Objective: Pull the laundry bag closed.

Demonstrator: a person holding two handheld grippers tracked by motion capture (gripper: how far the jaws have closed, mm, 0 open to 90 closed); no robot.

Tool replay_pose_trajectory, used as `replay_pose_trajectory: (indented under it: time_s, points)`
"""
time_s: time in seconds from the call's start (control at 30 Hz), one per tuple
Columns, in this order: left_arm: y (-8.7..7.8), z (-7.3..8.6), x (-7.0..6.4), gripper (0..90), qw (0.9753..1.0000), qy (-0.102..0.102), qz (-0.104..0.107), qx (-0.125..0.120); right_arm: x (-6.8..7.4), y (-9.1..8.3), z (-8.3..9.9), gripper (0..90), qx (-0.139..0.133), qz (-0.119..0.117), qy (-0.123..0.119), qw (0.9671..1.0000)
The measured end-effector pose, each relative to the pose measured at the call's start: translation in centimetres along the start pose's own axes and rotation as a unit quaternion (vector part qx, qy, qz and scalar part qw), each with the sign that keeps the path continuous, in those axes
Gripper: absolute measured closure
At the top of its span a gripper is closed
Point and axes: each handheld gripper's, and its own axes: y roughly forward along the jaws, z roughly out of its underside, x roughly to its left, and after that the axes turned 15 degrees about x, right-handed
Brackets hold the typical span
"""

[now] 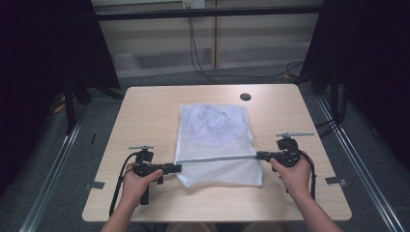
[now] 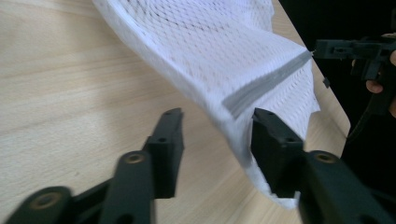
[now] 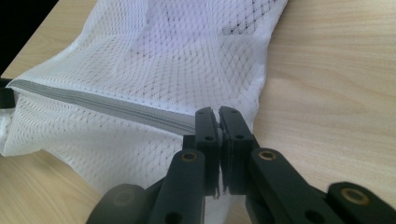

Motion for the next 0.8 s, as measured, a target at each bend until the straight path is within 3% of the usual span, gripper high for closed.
replay_pose_trajectory:
  time_s: [0.2,0.4,0.63,0.8]
  points:
    - [-1.0,-0.1,0.2,37.7,0.9996,0.001,0.002,-0.027,-0.3,-0.3,0.2,84.3,-0.004,0.005,-0.007,1.0000]
    - [-1.0,-0.1,0.3,30.5,0.9992,0.016,-0.017,-0.032,-0.5,-1.1,0.2,63.4,-0.038,0.005,-0.018,0.9991]
    - [-1.2,-0.2,0.6,22.2,0.9978,0.032,-0.038,-0.044,-1.2,-1.5,0.3,37.2,-0.043,0.049,-0.053,0.9965]
    - [-1.5,-0.2,0.8,21.2,0.9972,0.039,-0.048,-0.041,-1.9,-1.8,0.7,30.1,-0.044,0.067,-0.071,0.9943]
